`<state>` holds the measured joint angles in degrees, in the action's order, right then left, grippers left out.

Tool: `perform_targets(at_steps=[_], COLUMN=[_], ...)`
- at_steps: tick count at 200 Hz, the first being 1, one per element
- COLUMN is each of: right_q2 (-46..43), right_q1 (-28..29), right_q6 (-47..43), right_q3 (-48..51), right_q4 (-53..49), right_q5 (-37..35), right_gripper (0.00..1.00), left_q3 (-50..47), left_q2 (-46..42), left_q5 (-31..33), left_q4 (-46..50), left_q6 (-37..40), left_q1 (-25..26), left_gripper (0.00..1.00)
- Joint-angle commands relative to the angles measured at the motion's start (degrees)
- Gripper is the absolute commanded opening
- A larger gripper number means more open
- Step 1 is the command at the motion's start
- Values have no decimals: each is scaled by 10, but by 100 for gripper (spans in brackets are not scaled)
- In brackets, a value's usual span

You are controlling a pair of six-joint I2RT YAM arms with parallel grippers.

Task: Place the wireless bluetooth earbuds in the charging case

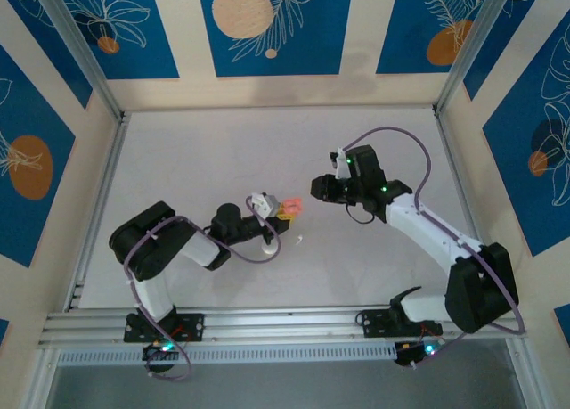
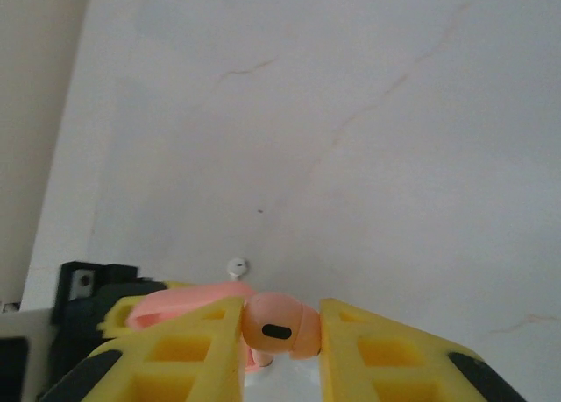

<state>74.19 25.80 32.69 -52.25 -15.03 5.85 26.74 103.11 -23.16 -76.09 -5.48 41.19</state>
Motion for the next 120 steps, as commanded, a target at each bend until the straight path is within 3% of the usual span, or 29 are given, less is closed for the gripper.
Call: perform_targets(at_steps=[1, 120], right_q2=[-36, -62], right_q1=[22, 101], right_q6=[20, 84], right_q3=[25, 81], right_q4=[52, 153], right_q5=[-20, -72], right_gripper=[26, 27], left_q3=[16, 32], left_q2=[8, -6], left_q5=[14, 40], left_q4=[-45, -45], left_q6=[5, 7], left_q1=[11, 16], left_gripper=[14, 14])
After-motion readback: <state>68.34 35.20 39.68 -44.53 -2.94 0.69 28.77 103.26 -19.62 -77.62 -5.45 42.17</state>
